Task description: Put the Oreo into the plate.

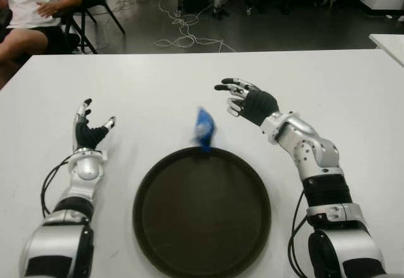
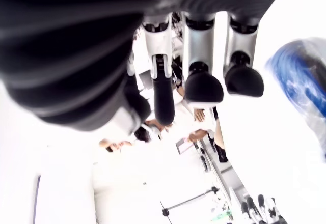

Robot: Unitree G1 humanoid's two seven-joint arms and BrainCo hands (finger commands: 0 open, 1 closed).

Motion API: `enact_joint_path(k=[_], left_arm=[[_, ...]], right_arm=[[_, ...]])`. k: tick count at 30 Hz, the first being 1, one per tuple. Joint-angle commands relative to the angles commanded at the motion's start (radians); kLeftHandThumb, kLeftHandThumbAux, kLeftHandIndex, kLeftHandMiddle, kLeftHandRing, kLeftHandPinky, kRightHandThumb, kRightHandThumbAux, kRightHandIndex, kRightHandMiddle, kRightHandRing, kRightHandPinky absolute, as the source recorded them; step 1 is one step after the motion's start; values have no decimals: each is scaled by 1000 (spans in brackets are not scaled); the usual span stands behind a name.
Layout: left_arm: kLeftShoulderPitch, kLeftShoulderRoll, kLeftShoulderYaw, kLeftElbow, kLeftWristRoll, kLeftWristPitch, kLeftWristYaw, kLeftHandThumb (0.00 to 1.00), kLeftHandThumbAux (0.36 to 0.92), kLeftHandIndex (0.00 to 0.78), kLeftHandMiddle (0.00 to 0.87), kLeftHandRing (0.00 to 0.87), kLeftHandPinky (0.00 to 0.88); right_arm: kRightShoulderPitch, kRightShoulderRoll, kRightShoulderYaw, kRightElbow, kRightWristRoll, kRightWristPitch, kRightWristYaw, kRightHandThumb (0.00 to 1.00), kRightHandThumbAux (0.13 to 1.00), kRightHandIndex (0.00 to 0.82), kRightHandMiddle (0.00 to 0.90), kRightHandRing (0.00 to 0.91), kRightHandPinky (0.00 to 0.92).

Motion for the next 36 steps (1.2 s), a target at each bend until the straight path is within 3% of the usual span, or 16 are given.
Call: enact_joint_path(k=[9, 28, 36], left_arm=[[1, -2, 3, -1, -5, -10, -6, 0, 791, 69, 100, 80, 69], [3, -1, -2, -3, 1, -7, 1, 0, 774, 63, 96, 84, 72], [4, -2, -3, -4, 2, -10, 4, 0, 765, 68, 102, 86, 71]], right_arm=[[21, -17, 44, -46, -18, -2, 45, 706, 723, 438, 802, 809, 802], [62, -64, 133, -205, -37, 105, 58, 706, 719, 439, 805, 812, 806], [70, -55, 148, -183, -110, 29, 9, 708, 719, 439, 792, 801, 797]])
